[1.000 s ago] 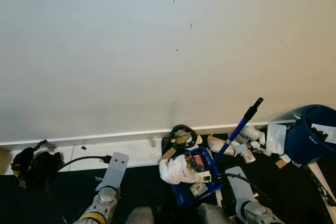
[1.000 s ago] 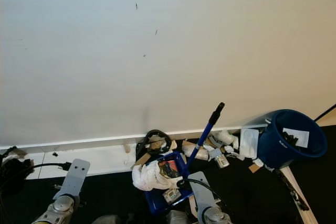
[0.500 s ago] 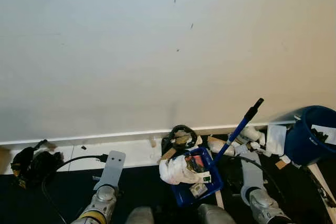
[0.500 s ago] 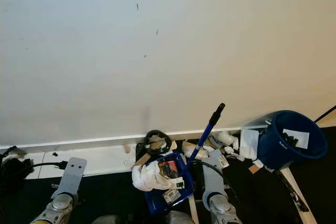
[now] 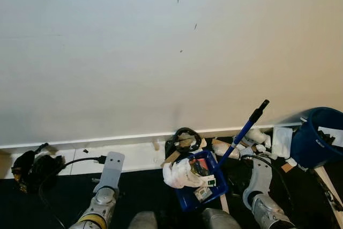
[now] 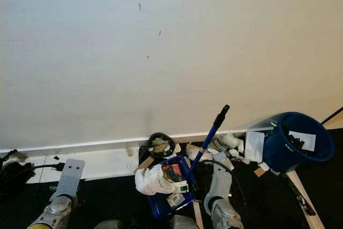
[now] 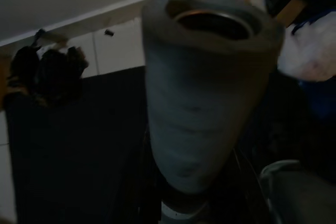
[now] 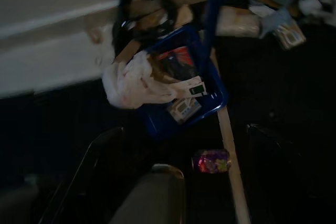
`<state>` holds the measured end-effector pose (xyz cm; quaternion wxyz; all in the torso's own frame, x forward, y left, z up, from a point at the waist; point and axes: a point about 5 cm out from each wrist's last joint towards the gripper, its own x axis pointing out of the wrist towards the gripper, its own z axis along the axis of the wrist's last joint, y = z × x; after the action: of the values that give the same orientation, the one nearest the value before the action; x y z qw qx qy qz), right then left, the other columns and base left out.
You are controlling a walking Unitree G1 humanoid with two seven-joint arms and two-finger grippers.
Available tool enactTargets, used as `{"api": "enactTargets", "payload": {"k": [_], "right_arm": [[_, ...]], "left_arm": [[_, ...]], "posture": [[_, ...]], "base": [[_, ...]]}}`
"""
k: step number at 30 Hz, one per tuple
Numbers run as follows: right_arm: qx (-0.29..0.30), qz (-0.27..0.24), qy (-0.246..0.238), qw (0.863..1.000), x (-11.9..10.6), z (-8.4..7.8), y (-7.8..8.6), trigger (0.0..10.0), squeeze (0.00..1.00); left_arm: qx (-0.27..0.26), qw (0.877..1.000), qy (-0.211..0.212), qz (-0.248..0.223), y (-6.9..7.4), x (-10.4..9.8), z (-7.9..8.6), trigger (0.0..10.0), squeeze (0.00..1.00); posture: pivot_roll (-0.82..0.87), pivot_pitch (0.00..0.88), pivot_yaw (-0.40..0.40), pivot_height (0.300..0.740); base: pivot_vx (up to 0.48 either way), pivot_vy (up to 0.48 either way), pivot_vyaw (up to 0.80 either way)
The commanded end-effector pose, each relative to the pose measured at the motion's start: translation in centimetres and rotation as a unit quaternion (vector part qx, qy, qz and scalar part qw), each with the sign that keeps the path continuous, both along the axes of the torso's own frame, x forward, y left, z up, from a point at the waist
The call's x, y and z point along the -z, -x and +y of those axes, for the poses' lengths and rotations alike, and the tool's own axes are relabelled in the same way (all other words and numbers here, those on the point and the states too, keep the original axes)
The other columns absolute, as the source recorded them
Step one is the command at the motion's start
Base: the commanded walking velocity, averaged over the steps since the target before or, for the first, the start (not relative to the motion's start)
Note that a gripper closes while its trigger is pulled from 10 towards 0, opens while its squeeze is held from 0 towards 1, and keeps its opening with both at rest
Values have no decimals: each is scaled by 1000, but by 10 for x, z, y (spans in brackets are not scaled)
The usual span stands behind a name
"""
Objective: Sweep floor
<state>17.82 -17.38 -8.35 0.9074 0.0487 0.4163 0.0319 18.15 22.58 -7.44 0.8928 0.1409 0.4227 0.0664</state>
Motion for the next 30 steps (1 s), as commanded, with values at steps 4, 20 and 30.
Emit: {"api": "enactTargets", "payload": {"k": [4, 20, 30], "right_arm": [[-22, 9, 17, 1000, 2, -1, 3, 10000, 0], [-40, 32, 51, 997, 7, -5, 15, 10000, 0], [-25, 45, 71, 996, 6, -13, 10, 10000, 0]], "left_arm": [[-5, 999, 17, -28, -8, -4, -4, 10000, 0], [7, 998, -46, 53, 15, 5, 14, 10000, 0], [-34, 999, -25, 28, -1, -2, 16, 10000, 0]], "posture": [[116, 7, -59, 740], [134, 0, -54, 740], [136, 0, -35, 740]], "base": [[0, 0, 0], [0, 0, 0], [0, 0, 0]]}}
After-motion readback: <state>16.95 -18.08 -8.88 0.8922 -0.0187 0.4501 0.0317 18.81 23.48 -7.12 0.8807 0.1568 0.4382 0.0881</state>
